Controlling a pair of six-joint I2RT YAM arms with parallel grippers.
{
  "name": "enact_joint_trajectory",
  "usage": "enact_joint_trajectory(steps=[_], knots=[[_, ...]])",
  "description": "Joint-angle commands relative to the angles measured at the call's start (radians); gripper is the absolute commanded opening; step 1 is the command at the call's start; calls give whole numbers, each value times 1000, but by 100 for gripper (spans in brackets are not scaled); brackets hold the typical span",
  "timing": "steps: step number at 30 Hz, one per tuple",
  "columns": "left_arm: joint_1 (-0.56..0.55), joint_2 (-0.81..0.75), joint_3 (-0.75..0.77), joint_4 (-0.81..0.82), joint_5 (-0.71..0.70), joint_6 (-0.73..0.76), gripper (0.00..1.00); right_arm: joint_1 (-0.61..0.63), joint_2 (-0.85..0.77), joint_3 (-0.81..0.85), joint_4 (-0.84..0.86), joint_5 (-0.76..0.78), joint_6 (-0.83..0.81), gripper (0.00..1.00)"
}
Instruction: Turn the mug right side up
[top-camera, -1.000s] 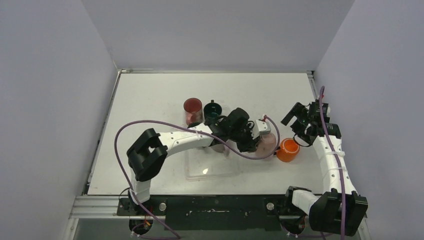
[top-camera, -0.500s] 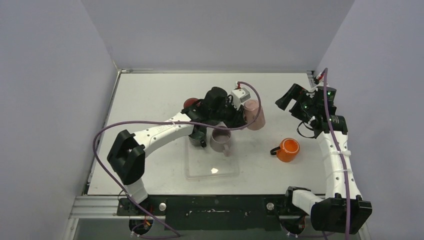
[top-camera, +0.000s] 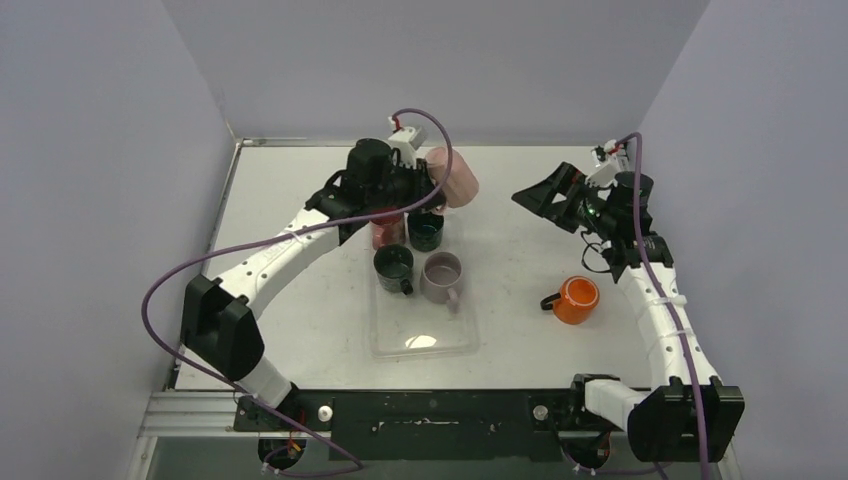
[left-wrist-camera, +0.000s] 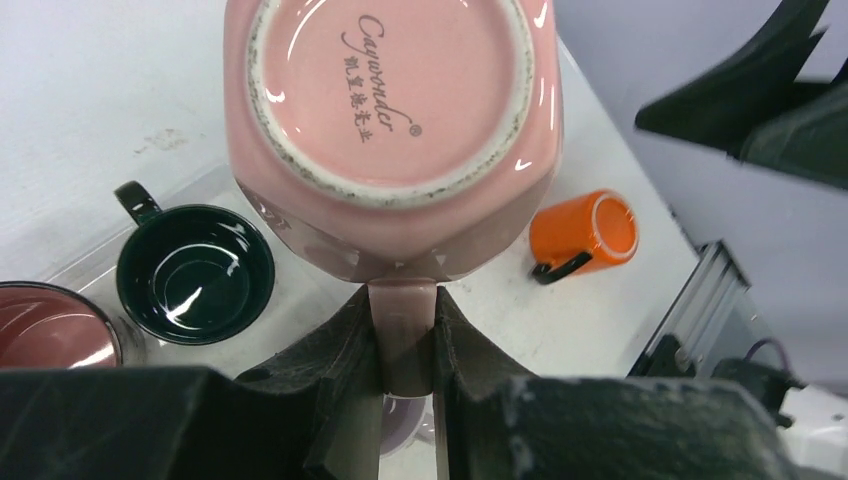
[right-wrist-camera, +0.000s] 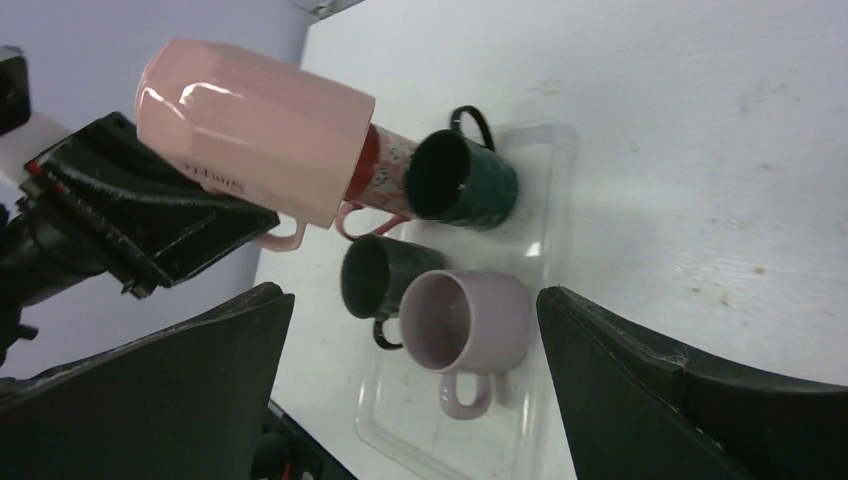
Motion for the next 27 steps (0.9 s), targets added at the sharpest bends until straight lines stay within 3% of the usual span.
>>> enact_joint_trajectory(steps=[1,4,11,20,27], knots=[[48,-111,45,233,50,-175,0,64,-61,-83,465,-163,248,99],[51,-129,53,312,78,-256,0,179,-64,-137,716,-149,395,100],[51,-195,28,500,84,-442,0,440,-41,-218,1044,51,562,93],[51,-261,23,561,118,-588,0,459,-26,-243,1218,137,679,87],[51,-294,3,608,144,-680,0,480,68,-155,1346,120,742,63]])
